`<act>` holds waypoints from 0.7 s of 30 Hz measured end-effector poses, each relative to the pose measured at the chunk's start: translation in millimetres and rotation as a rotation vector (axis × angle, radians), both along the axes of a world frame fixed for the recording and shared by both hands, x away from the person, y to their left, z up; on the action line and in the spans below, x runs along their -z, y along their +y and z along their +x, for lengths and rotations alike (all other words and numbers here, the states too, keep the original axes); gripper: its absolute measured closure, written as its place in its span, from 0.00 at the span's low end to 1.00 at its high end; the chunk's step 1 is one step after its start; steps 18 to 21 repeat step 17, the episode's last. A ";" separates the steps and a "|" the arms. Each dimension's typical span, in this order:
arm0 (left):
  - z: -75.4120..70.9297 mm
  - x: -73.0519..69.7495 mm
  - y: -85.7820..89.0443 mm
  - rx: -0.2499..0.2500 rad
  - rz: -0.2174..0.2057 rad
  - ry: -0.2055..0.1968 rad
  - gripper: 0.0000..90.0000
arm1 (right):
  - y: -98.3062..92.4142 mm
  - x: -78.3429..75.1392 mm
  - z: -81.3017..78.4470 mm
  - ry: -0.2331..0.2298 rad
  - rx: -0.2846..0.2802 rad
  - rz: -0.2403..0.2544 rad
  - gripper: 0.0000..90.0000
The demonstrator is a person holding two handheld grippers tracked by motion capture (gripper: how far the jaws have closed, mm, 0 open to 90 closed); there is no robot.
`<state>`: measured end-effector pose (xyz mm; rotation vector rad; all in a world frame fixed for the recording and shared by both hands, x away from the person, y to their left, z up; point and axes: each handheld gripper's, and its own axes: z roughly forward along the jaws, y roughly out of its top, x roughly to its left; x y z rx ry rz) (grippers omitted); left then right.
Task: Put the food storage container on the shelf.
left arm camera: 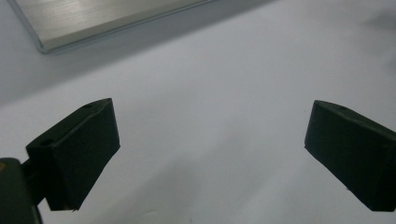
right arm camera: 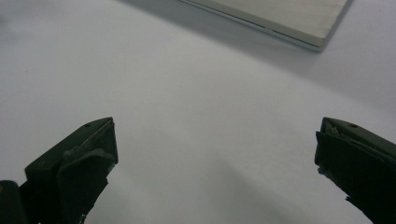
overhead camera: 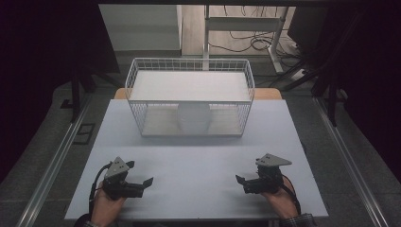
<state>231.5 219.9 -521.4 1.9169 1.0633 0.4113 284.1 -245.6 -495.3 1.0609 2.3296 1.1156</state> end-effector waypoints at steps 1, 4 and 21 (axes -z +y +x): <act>-0.4 0.8 0.5 -0.002 0.006 0.003 0.03 | -1.1 0.7 -1.0 0.003 0.004 0.000 0.00; -1.2 4.1 1.7 -0.010 0.021 0.020 0.03 | -6.3 6.7 -5.7 0.031 0.011 -0.001 0.00; 2.9 12.1 -3.0 0.008 0.061 0.091 0.02 | -8.6 23.5 -6.7 0.101 0.028 -0.092 0.00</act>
